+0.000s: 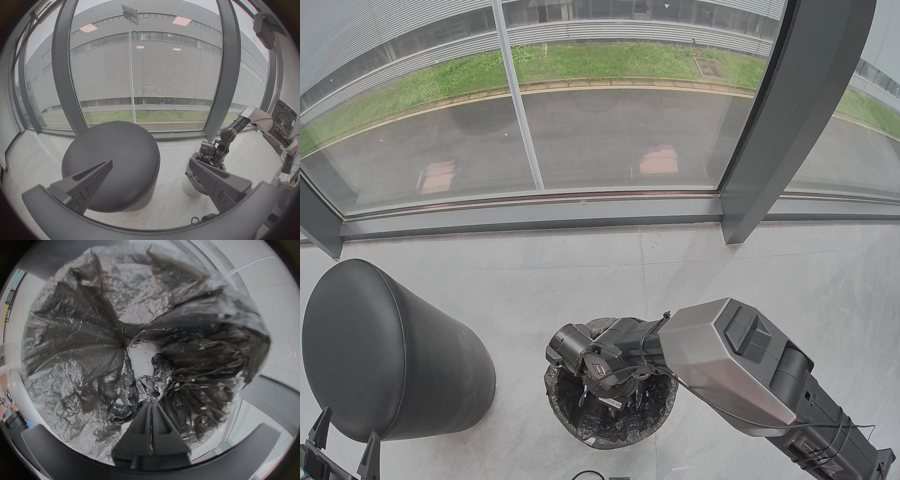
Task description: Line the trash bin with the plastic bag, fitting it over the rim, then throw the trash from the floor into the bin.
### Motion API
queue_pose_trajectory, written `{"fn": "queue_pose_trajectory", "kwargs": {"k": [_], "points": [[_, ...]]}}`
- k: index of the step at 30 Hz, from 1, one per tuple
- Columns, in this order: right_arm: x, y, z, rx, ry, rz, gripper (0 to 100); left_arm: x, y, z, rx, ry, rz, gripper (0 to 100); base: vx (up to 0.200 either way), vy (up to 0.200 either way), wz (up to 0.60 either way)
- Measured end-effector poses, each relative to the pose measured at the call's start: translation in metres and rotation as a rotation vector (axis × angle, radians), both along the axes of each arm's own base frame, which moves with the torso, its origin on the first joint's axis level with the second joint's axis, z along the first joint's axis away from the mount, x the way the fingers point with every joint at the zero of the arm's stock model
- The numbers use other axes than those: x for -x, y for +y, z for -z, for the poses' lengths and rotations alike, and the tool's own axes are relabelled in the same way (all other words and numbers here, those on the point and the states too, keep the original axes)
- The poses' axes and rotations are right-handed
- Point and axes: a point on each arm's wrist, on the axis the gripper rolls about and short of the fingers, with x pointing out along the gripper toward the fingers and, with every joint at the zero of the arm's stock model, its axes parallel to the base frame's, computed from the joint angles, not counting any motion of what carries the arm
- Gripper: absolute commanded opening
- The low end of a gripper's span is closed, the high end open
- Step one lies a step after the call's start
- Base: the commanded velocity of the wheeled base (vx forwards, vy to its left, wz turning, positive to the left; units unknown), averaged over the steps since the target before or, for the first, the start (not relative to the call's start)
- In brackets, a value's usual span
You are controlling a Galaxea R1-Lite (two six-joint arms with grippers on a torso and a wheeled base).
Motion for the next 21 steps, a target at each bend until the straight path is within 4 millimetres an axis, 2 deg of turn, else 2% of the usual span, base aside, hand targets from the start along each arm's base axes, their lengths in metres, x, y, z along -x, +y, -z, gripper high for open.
{"fn": "queue_pose_trajectory", "kwargs": {"k": [8,16,21], "points": [[-0.010,0.006,0.027,-0.066,-0.045,0.010,0,0.000,0.000,0.000,0.000,0.000,0.000,100,0.000,0.000,0.00],[-0.019,0.003,0.065,-0.079,-0.053,0.030,0,0.000,0.000,0.000,0.000,0.000,0.000,100,0.000,0.000,0.00],[-0.019,0.001,0.081,-0.064,-0.040,0.029,0,0.000,0.000,0.000,0.000,0.000,0.000,100,0.000,0.000,0.00]]}}
